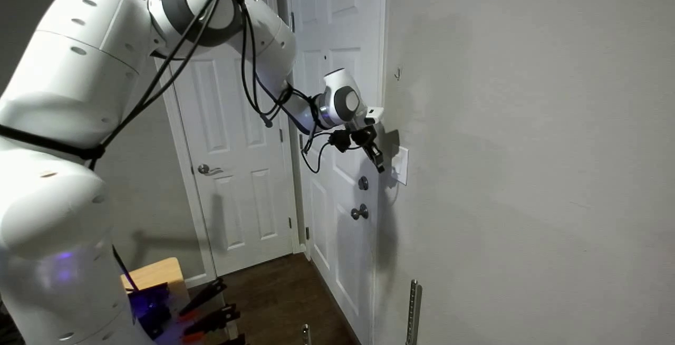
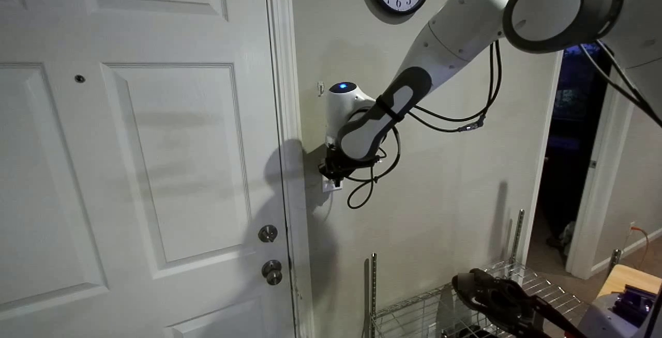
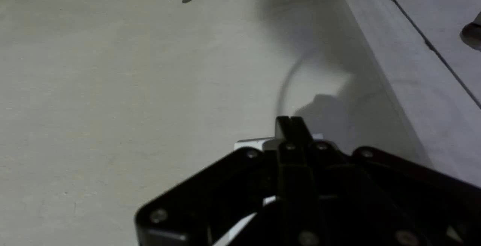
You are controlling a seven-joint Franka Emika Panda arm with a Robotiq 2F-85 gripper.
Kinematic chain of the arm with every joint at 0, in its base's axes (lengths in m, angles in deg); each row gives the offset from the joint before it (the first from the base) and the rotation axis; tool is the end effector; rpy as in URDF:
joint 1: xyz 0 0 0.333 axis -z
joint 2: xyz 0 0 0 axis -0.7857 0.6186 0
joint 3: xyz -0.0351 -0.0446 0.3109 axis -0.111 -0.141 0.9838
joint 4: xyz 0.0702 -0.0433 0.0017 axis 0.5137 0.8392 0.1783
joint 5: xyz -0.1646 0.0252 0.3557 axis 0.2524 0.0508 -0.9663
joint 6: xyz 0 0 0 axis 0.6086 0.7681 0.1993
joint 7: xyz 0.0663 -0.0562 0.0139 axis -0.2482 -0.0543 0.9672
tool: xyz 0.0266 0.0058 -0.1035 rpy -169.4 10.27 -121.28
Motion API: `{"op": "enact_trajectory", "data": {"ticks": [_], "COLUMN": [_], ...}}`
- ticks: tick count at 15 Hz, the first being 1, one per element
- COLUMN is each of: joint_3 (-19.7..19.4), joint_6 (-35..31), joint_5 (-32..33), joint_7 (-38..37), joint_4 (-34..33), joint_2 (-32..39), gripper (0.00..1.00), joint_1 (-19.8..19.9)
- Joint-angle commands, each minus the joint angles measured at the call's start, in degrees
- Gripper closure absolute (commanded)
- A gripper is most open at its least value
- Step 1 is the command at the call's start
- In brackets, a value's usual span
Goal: Push the light switch downwards
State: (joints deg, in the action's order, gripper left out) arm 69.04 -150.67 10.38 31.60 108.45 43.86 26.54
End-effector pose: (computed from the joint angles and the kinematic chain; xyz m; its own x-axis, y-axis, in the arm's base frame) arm 0.6809 0.1609 0.2879 0.8306 -0.3488 0.4341 -0.3957 -0.9182 0.0194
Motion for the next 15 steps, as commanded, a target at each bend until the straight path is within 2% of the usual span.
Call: {"op": "enact_trajectory", "data": {"ticks": [1,9,12,15], "joint_3": [0.74,-0.56,-3.73,-6.04], "joint_6": [1.07,-2.67,-7.39,-8.98], "joint_5": [0.74,1.49,3.51,4.59], "joint_7": [-1.33,-2.42,-5.83,-8.21], "joint_4": [-1.48,-4.15,-3.75,-3.66], "joint_2": [0.87,3.92,4.49,5.1], "gripper": [0.98,0.98,0.98,0.98], "joint_1": [1.95,2.09,0.01,-1.57]}}
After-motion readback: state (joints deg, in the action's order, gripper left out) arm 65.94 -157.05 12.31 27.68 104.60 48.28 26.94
